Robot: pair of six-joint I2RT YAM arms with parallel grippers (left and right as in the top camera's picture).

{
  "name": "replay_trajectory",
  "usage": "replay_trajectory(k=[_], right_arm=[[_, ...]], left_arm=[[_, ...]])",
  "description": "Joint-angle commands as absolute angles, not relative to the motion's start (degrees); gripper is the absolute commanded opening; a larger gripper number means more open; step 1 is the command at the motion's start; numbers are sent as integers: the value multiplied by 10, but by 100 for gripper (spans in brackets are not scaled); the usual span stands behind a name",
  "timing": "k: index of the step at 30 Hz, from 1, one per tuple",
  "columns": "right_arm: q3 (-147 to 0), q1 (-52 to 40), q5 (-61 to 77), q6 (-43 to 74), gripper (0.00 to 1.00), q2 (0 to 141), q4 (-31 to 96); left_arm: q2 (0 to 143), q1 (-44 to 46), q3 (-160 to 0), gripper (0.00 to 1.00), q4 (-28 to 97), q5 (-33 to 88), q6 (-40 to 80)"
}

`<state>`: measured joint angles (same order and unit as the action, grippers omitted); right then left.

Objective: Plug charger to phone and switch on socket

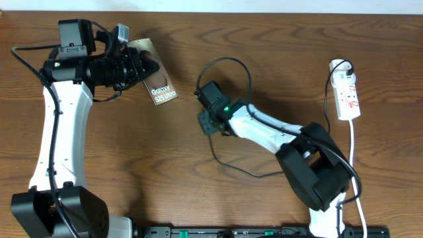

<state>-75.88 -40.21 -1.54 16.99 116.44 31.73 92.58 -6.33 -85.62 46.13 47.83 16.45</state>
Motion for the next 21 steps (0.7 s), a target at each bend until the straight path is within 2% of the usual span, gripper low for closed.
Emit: replay_trajectory(k=[1, 6, 9, 15, 21], right_arm=[[-772, -371, -31, 193, 37, 1131, 423], [-773, -318, -31, 192, 41, 1097, 585], [-773, -294, -30, 193, 43, 1095, 614], [-772, -246, -24, 244, 52, 1096, 530], [-771, -230, -31, 300, 50, 1104, 410]], left_arm=[[917, -64, -865, 7, 461, 488, 154], [917, -64, -865, 7, 460, 488, 154], [917, -64, -865, 7, 460, 488, 154], [917, -64, -865, 8, 460, 488, 152], [917, -64, -865, 7, 460, 488, 152]])
